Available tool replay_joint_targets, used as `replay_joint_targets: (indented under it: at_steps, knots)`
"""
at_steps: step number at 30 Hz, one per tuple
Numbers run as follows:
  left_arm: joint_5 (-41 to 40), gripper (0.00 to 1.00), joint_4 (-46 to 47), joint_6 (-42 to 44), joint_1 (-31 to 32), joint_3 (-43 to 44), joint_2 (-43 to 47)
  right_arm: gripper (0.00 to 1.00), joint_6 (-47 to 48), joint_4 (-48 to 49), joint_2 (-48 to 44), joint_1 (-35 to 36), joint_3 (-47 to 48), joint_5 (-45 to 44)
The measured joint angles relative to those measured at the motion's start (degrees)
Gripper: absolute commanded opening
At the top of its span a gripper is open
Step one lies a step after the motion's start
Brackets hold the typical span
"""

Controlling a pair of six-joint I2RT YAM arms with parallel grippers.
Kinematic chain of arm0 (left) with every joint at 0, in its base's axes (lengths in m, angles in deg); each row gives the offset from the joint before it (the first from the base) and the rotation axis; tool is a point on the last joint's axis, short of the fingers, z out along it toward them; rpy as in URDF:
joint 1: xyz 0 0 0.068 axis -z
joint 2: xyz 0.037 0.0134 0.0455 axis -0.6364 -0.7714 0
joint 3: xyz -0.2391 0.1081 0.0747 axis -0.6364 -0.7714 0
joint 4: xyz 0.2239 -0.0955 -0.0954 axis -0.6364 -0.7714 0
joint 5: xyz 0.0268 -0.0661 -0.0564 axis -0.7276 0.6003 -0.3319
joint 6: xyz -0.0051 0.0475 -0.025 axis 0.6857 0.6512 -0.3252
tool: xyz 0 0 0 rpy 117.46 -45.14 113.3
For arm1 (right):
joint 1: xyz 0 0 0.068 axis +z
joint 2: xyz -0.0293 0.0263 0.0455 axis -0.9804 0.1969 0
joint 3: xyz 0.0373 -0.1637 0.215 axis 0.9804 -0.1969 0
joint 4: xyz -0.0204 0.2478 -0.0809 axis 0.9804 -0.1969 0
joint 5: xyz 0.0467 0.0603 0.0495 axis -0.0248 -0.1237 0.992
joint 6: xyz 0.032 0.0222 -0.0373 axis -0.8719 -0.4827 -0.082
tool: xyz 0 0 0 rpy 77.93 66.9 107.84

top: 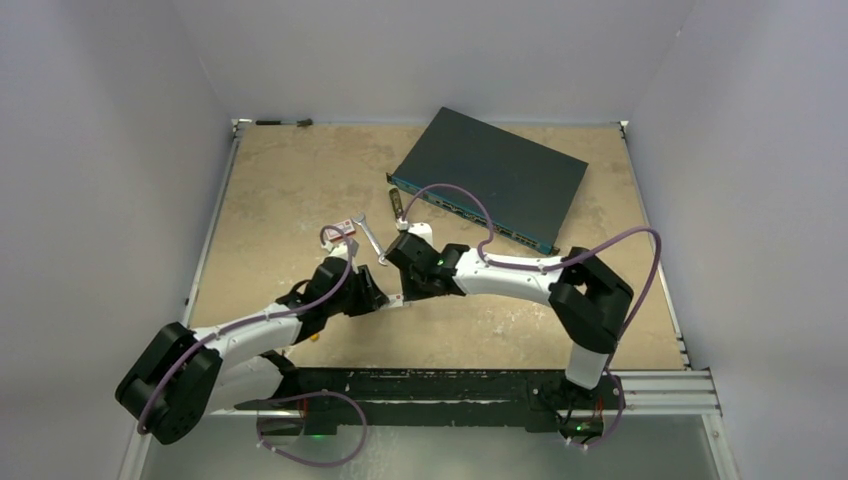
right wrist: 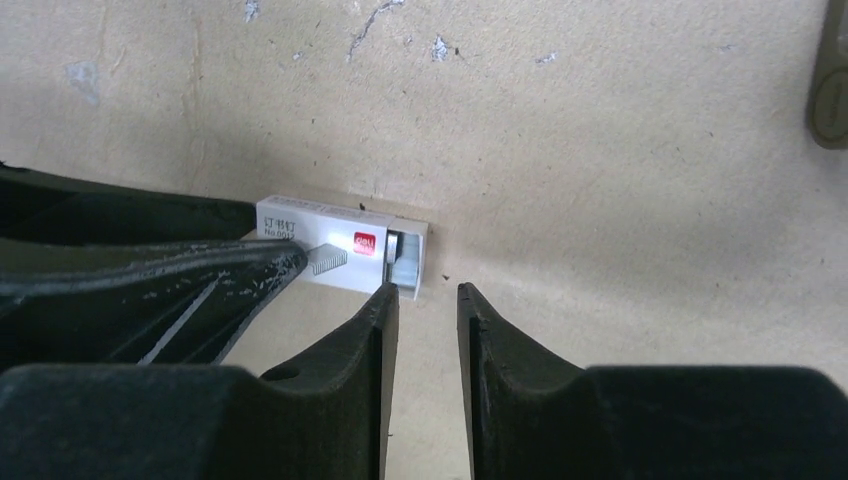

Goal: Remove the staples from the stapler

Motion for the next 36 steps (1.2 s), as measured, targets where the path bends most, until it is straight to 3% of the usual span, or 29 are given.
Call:
replay_joint_targets:
  at_steps: [6, 14, 21, 30, 36]
  knots:
    - [-1.7, 0.39, -2.9, 0.5, 0.0, 0.5, 2.2, 0.14, -0.2, 0.5, -2.7, -0.5, -2.7, -0.5]
    - [-5.6, 0.31, -6.6, 1.1, 0.0, 0.8, 4.9, 0.05, -0.2, 0.9, -2.1, -2.0, -5.2, -1.0]
    - [-7.9, 0.14, -8.7, 2.0, 0.0, 1.4, 2.8, 0.01, 0.1, 2.8, 0.9, -2.0, -4.8, -0.8]
    - [-6.6, 0.00, -5.4, 2.9, 0.0, 2.1, -0.7, 0.00, 0.8, 4.5, 3.3, -1.9, -2.3, -0.5]
    - [-6.0, 0.00, -4.7, 3.0, 0.6, 2.6, -2.1, 0.00, 1.1, 4.6, 4.3, -1.4, -0.9, 0.6]
